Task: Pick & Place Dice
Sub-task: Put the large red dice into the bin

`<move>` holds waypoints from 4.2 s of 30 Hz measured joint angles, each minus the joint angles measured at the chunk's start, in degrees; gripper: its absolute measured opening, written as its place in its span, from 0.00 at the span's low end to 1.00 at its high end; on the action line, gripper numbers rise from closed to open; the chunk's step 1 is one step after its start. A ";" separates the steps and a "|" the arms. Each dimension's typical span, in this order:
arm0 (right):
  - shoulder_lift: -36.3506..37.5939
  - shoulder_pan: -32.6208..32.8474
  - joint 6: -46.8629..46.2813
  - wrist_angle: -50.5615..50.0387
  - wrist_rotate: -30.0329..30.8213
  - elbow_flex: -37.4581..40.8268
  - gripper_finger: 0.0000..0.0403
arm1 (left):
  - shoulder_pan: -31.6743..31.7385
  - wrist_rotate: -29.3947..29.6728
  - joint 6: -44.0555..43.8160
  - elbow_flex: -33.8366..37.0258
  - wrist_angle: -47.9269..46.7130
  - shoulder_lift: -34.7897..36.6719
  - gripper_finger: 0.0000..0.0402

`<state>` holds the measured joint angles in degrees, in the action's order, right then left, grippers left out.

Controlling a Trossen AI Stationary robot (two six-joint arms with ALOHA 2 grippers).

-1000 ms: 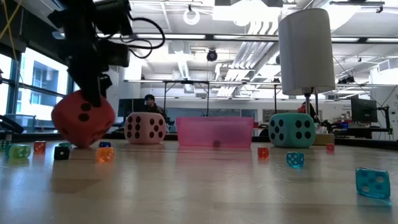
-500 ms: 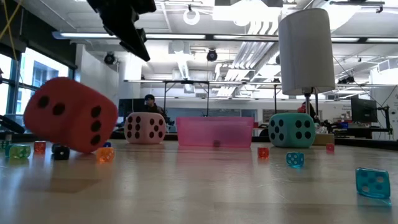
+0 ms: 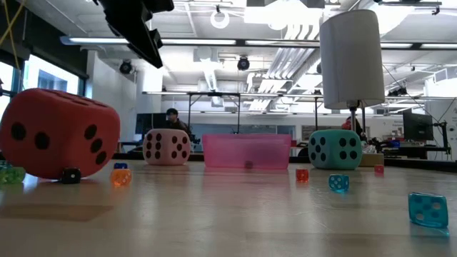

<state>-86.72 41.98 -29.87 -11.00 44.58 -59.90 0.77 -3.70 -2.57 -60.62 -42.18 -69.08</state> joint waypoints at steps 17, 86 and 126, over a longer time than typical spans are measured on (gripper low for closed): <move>0.00 0.00 -0.39 -0.51 -0.01 0.00 0.00 | -5.15 2.78 2.15 -0.11 2.96 -4.19 0.98; -4.68 -3.13 -0.39 -0.34 -3.75 0.02 0.00 | -29.68 19.98 -23.93 -0.09 -12.87 -15.33 0.99; -4.59 -3.13 0.49 0.97 -4.05 0.02 0.00 | -13.19 26.20 16.43 -5.00 8.18 -7.22 0.99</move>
<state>-91.31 38.84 -29.38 -10.02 40.53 -59.88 -12.41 22.50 13.86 -65.62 -34.00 -76.30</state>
